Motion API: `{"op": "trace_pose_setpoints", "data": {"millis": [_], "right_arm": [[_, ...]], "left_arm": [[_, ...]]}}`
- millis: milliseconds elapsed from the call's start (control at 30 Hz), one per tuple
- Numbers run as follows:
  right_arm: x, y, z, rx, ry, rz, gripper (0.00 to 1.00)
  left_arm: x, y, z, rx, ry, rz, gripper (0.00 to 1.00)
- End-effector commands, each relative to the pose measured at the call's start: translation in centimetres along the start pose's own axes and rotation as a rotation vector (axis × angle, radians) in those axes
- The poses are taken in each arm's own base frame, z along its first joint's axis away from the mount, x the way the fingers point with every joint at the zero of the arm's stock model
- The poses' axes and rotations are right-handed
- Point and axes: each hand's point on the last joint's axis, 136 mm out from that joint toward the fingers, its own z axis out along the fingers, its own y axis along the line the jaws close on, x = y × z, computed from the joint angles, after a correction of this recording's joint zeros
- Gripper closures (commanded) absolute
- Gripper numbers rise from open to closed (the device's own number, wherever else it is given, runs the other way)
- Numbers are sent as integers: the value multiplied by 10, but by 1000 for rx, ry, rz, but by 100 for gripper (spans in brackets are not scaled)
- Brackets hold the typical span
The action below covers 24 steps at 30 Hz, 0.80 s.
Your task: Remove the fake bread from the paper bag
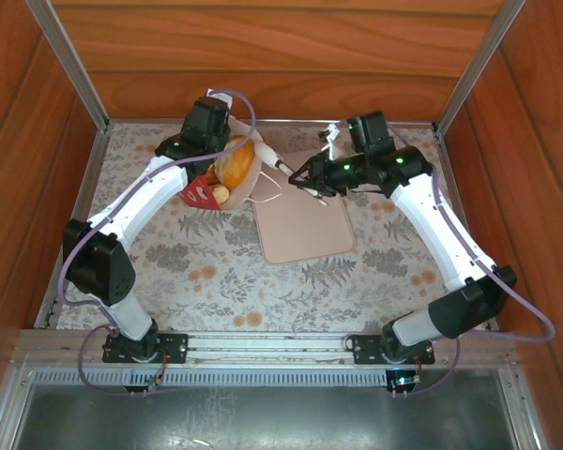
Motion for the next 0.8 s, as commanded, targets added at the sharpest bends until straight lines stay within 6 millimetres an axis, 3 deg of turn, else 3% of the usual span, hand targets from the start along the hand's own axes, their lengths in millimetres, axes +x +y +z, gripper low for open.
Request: {"op": "trace_pose_setpoints", "data": {"millis": [0, 167, 367, 767], "right_arm": [[-6, 14, 12, -46, 11, -55, 63], [-10, 10, 27, -29, 27, -47, 63], [-12, -11, 42, 49, 38, 0, 58], [-15, -35, 55, 128, 37, 63, 45]], "left_arm": [[-29, 7, -5, -13, -84, -73, 100], [-24, 0, 0, 0, -69, -95, 100], [-18, -7, 3, 14, -58, -109, 100], [-17, -30, 3, 39, -54, -80, 100]]}}
